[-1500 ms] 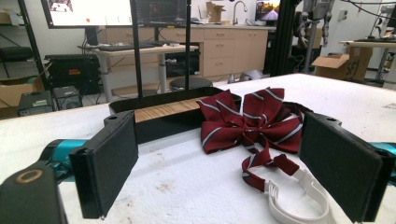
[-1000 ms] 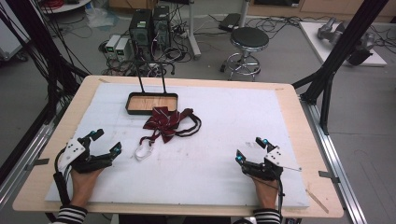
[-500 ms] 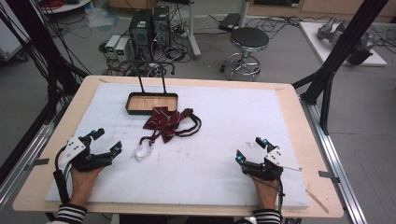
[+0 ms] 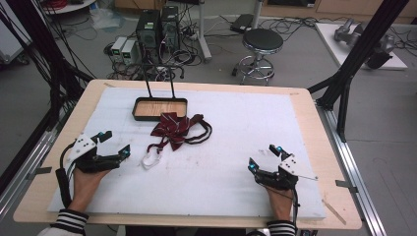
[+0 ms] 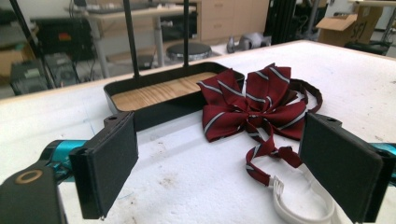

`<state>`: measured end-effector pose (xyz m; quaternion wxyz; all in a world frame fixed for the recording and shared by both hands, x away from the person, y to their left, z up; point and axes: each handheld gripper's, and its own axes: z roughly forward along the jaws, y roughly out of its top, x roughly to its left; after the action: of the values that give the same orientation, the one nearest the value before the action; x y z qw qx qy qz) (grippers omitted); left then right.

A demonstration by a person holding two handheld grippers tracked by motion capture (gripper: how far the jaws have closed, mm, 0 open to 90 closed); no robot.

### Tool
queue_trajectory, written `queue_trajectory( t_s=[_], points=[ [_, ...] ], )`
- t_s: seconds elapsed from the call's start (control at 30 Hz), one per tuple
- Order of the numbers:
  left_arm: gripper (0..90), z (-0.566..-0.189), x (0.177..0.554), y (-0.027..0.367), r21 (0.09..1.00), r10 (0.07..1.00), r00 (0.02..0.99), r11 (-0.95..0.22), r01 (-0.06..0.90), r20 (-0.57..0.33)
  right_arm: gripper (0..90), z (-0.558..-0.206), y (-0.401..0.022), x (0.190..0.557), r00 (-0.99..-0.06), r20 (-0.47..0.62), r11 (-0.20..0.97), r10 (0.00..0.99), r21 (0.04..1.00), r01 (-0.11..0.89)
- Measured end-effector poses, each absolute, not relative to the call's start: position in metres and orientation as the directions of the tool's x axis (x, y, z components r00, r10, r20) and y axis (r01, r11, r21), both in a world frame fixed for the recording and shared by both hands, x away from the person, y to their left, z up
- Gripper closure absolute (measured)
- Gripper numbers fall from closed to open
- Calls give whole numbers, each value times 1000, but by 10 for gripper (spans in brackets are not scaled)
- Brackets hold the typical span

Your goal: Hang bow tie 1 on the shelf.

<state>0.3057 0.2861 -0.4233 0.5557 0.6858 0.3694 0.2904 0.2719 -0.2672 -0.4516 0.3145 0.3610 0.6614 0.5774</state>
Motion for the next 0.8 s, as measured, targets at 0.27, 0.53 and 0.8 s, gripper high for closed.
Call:
queue_trajectory(
  t_s=[0.27, 0.53, 0.8],
  points=[
    [126, -402, 321, 270, 958, 816, 578, -184, 218, 25, 109, -452, -267, 272, -546, -3, 76, 838, 991, 111],
    [126, -389, 341, 255, 932, 789, 615, -236, 277, 17, 109, -452, -268, 272, -547, -1, 75, 837, 991, 113],
    [126, -385, 359, 238, 899, 759, 651, -297, 320, 19, 109, -452, -267, 271, -552, -5, 82, 834, 990, 115]
  ],
)
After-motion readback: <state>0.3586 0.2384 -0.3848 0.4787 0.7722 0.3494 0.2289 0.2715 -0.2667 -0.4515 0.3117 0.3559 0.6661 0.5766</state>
